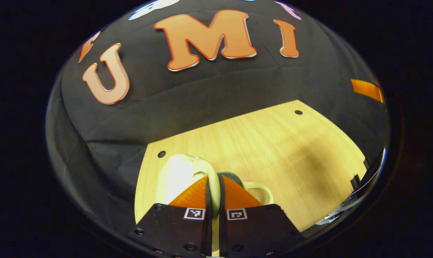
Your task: First open the suitcase, pack the skin care products into it, and then close the suitcase.
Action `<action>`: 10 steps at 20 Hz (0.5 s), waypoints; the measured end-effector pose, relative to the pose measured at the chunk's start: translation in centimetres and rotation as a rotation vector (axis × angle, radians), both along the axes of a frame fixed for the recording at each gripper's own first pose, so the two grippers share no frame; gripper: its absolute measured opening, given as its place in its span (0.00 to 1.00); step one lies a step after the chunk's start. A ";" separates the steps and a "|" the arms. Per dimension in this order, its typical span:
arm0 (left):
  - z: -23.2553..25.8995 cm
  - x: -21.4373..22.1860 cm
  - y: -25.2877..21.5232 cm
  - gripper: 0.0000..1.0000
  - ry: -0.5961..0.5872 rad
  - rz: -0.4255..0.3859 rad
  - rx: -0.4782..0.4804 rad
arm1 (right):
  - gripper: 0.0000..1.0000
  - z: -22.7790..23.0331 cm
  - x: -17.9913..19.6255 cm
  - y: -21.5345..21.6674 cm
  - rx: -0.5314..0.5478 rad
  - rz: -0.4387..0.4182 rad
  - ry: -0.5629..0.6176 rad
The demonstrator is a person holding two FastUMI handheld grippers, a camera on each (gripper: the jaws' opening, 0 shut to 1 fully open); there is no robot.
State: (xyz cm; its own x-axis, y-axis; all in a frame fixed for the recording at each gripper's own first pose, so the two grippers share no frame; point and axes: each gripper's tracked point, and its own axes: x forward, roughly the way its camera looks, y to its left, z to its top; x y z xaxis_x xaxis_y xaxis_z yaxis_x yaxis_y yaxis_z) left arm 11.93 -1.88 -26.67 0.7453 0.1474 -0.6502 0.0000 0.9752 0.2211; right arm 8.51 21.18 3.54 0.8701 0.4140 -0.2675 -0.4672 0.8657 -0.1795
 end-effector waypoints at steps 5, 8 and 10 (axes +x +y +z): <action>-7.6 3.1 -3.4 0.08 0.082 -0.041 0.057 | 0.95 -0.9 0.9 -3.2 -0.024 -0.046 0.007; -12.6 3.8 -5.2 0.08 0.155 -0.063 0.078 | 0.96 -1.6 1.5 -4.8 -0.042 -0.074 0.006; -14.9 4.6 -5.3 0.08 0.175 -0.060 0.105 | 0.95 -2.0 1.9 -5.4 -0.054 -0.088 0.010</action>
